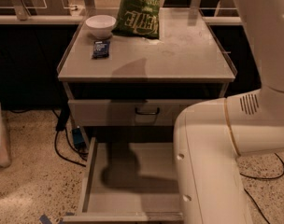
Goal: Place green jalapeno chip bag into middle drawer
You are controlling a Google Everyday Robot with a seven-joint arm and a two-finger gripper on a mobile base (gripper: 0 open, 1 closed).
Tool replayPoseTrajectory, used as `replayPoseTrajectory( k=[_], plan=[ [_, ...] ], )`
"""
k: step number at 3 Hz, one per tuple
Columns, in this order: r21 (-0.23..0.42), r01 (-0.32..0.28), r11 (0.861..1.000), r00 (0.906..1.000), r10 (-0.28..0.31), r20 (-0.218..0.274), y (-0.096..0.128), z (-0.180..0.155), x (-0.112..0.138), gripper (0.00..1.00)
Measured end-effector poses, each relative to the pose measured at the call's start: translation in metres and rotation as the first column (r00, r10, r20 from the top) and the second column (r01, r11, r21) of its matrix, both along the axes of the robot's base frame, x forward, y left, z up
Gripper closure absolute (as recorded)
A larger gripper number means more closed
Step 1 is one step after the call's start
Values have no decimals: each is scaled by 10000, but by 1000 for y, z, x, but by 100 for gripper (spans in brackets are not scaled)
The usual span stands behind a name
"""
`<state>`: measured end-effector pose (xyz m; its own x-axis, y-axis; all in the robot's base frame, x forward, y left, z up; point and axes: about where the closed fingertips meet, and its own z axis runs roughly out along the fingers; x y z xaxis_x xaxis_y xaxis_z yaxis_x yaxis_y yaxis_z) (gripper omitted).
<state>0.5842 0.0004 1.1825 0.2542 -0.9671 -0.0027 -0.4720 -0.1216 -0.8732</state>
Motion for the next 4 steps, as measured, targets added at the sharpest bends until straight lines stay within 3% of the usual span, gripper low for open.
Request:
replayPoseTrajectory(
  k=[1, 4],
  plan=[
    [171, 317, 9994, 9989, -323, 347, 5, 25, -67, 100],
    [172, 317, 9994, 9989, -323, 348, 5, 26, -67, 100]
  ],
)
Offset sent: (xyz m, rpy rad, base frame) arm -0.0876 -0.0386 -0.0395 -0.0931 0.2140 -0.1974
